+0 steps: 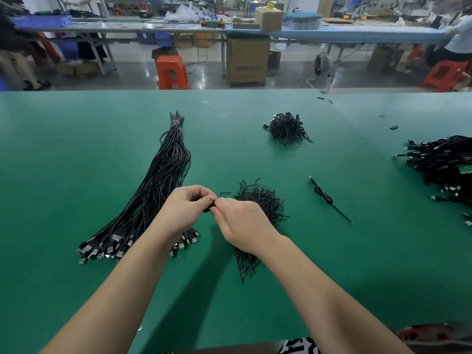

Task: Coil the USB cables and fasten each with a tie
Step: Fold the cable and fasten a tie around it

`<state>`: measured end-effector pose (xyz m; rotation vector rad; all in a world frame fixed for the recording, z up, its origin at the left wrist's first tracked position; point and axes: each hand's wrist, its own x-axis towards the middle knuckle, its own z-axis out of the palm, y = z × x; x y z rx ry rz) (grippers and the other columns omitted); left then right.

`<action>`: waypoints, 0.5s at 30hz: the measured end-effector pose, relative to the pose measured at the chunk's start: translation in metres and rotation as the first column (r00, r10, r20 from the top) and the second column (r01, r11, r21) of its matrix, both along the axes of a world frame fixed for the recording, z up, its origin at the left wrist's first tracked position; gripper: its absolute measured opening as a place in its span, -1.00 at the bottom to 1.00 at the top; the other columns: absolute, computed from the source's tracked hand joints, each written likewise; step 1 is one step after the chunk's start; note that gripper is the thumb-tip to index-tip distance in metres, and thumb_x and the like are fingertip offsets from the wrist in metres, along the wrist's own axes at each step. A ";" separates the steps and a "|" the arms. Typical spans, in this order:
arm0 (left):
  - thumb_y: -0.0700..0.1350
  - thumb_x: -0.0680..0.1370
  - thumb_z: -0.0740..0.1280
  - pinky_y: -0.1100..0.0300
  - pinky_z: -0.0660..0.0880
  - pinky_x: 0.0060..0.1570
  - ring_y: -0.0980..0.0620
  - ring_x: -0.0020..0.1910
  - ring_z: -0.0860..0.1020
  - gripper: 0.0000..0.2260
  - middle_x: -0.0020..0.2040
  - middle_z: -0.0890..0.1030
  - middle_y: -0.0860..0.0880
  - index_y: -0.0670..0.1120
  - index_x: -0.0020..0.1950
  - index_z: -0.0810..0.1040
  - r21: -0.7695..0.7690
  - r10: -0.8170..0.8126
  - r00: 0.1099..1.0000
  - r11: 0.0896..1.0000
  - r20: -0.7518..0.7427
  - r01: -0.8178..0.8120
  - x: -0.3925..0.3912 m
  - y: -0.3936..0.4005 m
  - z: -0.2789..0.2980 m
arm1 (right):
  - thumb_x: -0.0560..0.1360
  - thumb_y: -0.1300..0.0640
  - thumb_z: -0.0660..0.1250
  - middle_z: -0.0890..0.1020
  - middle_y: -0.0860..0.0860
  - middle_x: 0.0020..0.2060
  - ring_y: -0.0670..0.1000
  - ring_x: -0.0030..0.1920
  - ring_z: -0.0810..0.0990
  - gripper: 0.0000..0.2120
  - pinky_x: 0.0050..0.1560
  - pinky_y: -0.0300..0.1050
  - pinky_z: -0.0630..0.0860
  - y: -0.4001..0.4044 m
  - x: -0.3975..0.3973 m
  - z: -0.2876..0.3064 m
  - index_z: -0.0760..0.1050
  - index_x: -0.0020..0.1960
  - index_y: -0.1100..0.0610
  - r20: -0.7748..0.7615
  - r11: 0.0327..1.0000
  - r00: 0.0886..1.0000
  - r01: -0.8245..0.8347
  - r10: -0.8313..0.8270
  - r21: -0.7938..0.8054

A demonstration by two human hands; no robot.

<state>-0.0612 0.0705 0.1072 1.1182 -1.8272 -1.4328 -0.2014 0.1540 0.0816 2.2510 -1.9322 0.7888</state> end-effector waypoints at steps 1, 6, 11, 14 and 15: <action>-0.24 0.57 0.39 0.20 0.51 -0.11 0.07 -0.23 0.58 -0.90 -0.24 0.68 -0.06 -0.14 -0.12 0.67 -0.016 0.009 1.000 1.000 0.017 -0.009 0.000 0.000 0.000 | 0.67 0.09 0.17 0.63 0.12 -0.19 0.20 -0.24 0.60 -0.75 -0.26 0.06 0.45 0.000 0.000 -0.001 0.53 0.06 0.23 -0.012 1.000 1.000 -0.004 0.004 -0.015; -0.01 0.50 0.49 0.30 0.39 -0.38 0.20 -0.47 0.45 -0.85 -0.43 0.60 0.12 -0.02 -0.23 0.65 -0.295 0.144 0.962 0.953 0.233 -0.072 0.002 -0.003 0.005 | 0.66 0.10 0.20 0.61 0.10 -0.33 0.18 -0.39 0.57 -0.75 -0.38 -0.06 0.32 -0.001 0.001 -0.002 0.53 -0.07 0.23 -0.088 0.998 0.996 0.000 -0.005 -0.058; 0.21 0.56 0.33 0.33 0.26 -0.54 0.12 -0.61 0.29 -0.60 -0.63 0.32 0.10 -0.08 -0.24 0.68 -0.391 0.182 0.926 0.919 0.331 -0.041 0.002 -0.002 0.017 | 0.53 0.18 0.41 0.51 0.03 -0.50 0.10 -0.57 0.44 -0.75 -0.51 -0.19 0.21 -0.002 0.003 0.003 0.44 -0.28 0.17 -0.121 0.991 0.991 0.046 -0.062 -0.128; 0.23 0.51 0.39 0.40 0.32 -0.45 0.23 -0.51 0.45 -0.66 -0.53 0.50 0.17 -0.02 -0.25 0.67 -0.418 0.167 0.913 0.909 0.373 0.005 0.003 0.000 0.022 | 0.51 0.17 0.43 0.51 0.03 -0.52 0.09 -0.59 0.45 -0.76 -0.51 -0.21 0.18 -0.003 0.002 0.002 0.47 -0.28 0.18 -0.157 0.988 0.982 0.083 -0.103 -0.127; 0.19 0.50 0.41 0.40 0.36 -0.40 0.26 -0.41 0.52 -0.71 -0.44 0.59 0.16 0.00 -0.23 0.69 -0.428 0.147 0.910 0.903 0.388 0.037 0.003 0.000 0.024 | 0.51 0.17 0.43 0.52 0.02 -0.51 0.08 -0.59 0.47 -0.79 -0.51 -0.22 0.18 -0.003 0.002 0.002 0.50 -0.26 0.19 -0.177 0.987 0.977 0.094 -0.116 -0.128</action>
